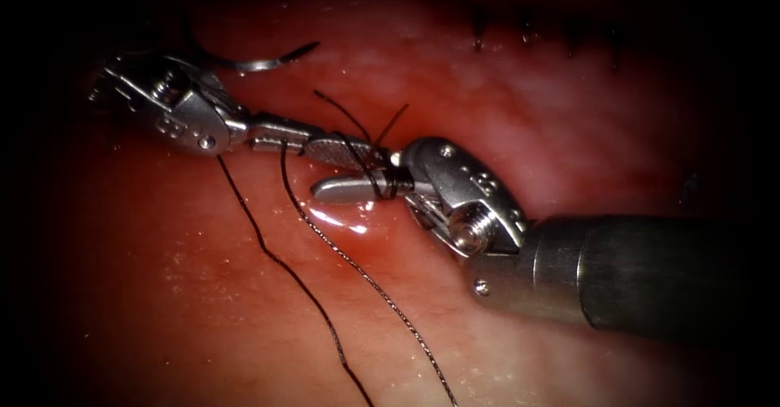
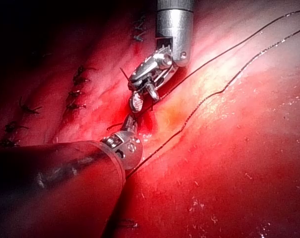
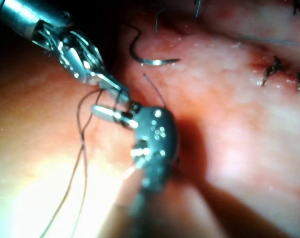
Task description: Wound Closure
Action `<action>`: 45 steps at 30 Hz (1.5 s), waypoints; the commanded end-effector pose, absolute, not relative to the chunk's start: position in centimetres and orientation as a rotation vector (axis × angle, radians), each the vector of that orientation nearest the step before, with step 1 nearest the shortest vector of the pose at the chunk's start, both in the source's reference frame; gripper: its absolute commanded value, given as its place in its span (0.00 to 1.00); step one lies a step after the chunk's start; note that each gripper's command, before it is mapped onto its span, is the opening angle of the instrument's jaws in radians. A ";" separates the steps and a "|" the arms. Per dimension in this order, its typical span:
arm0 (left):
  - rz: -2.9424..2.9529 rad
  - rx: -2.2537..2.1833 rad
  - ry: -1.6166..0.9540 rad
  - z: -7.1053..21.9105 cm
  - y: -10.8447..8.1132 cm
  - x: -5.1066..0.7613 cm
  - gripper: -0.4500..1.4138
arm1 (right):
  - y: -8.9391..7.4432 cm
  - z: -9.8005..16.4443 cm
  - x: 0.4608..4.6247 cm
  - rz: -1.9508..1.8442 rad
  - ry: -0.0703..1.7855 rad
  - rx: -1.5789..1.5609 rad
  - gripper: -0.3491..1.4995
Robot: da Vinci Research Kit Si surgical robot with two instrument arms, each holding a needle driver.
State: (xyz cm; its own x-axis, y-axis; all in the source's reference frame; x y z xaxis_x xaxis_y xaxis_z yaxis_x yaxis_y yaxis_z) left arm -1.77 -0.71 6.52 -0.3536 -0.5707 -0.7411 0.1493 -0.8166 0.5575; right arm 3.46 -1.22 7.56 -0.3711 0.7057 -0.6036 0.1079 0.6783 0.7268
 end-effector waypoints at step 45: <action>-2.960 0.933 -1.235 6.6 -1.5 -2.15 0.00 | -1.4 7.6 3.55 1.151 1.690 0.469 0.59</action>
